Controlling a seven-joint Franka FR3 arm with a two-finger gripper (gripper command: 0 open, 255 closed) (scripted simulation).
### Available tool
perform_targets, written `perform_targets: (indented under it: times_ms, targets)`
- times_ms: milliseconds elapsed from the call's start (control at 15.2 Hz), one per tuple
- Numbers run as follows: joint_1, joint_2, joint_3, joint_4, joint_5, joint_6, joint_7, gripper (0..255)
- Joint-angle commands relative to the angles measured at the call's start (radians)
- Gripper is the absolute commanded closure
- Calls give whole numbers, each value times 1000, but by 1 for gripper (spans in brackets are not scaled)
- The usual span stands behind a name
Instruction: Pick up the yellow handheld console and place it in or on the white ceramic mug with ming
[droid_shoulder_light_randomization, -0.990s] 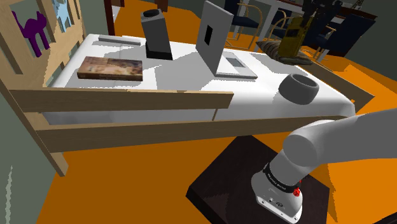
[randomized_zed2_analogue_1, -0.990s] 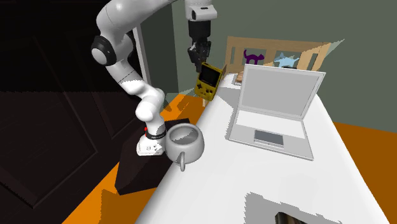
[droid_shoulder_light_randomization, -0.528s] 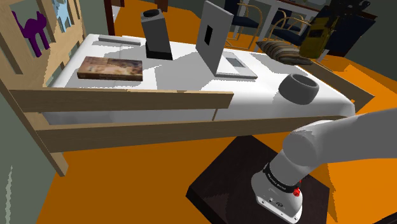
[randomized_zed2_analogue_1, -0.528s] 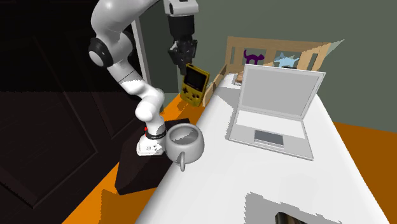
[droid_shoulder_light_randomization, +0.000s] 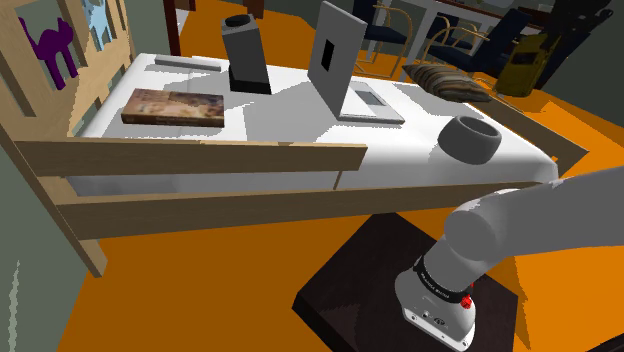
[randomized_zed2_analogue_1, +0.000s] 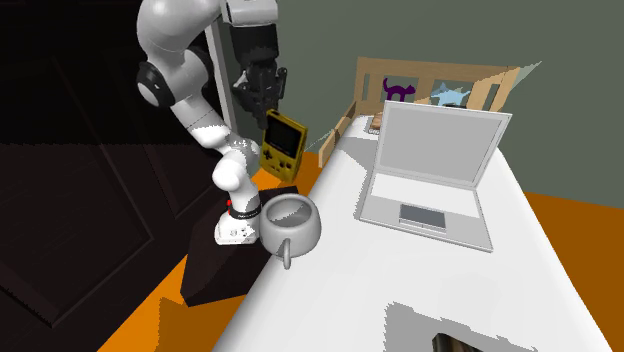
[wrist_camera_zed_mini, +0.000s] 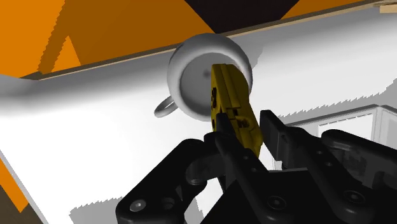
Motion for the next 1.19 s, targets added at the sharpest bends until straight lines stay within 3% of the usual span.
perform_targets:
  times_ms: [0, 1122]
  targets:
    - [-3, -16, 1, -37, -5, 22, 3, 255]
    - [-43, -173, 4, -396, -48, 228, 48, 255]
